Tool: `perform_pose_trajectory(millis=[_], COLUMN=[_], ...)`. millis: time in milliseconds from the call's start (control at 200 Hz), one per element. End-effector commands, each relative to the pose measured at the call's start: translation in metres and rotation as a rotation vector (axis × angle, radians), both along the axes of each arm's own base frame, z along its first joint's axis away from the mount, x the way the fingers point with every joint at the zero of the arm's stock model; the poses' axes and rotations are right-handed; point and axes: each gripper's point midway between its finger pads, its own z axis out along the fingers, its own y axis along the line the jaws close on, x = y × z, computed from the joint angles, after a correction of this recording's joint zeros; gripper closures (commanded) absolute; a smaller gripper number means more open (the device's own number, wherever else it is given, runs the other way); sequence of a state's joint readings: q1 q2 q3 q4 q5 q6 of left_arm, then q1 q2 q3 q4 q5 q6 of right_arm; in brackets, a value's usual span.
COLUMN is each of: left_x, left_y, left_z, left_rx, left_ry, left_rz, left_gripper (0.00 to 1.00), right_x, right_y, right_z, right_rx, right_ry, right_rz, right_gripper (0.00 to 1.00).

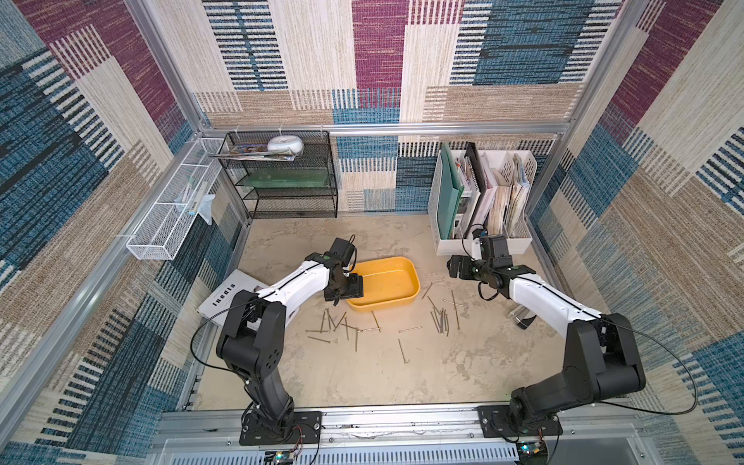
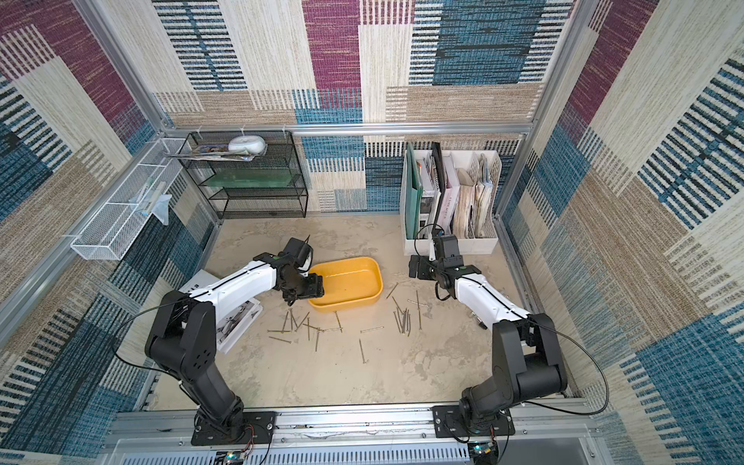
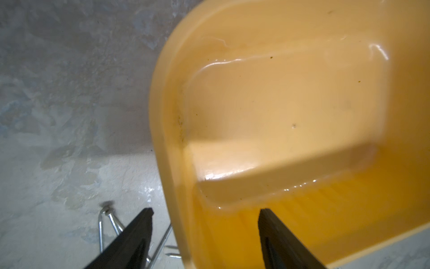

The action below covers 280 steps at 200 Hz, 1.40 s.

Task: Put the nails on the desktop into the storage box
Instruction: Pick up the storage box at the center of the board.

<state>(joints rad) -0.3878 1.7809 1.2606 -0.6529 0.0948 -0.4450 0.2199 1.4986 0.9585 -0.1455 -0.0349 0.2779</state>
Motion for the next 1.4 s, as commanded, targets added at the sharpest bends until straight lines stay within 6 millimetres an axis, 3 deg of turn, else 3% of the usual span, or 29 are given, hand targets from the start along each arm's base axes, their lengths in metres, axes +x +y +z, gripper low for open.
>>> perform_pose_trajectory(millis=[0,235,295,496,756,851,1101,1397], left_x=[0.005,0.024,0.026,0.024,0.021,0.02,0.013,0.01], left_y=[0.005,0.012,0.015,0.026,0.053,0.064,0.077,0.079], left_z=[-0.007,-0.004,-0.002,0.01,0.065,0.071,0.077,0.081], left_rx=[0.053,0.155,0.18,0.242,0.321,0.32,0.285,0.253], left_ry=[0.021,0.045,0.053,0.074,0.013,0.012,0.013,-0.014], left_rz=[0.003,-0.048,-0.067,-0.115,-0.124,-0.106,-0.099,-0.097], left_gripper=[0.35,0.91,1.0,1.0,1.0,1.0,1.0,1.0], right_x=[-0.006,-0.014,-0.016,-0.021,-0.028,-0.026,-0.031,-0.031], right_y=[0.001,-0.001,-0.002,-0.001,-0.009,-0.012,0.011,0.016], right_z=[-0.001,-0.005,-0.007,-0.014,-0.03,-0.037,-0.073,-0.104], right_rx=[0.0,-0.013,-0.02,-0.014,-0.096,-0.157,-0.166,-0.193], right_ry=[0.003,-0.007,-0.002,0.009,0.113,0.159,0.298,0.373], right_rz=[0.008,0.011,0.015,0.021,0.004,0.024,0.09,0.063], right_gripper=[0.02,0.03,0.02,0.02,0.08,0.22,0.5,0.6])
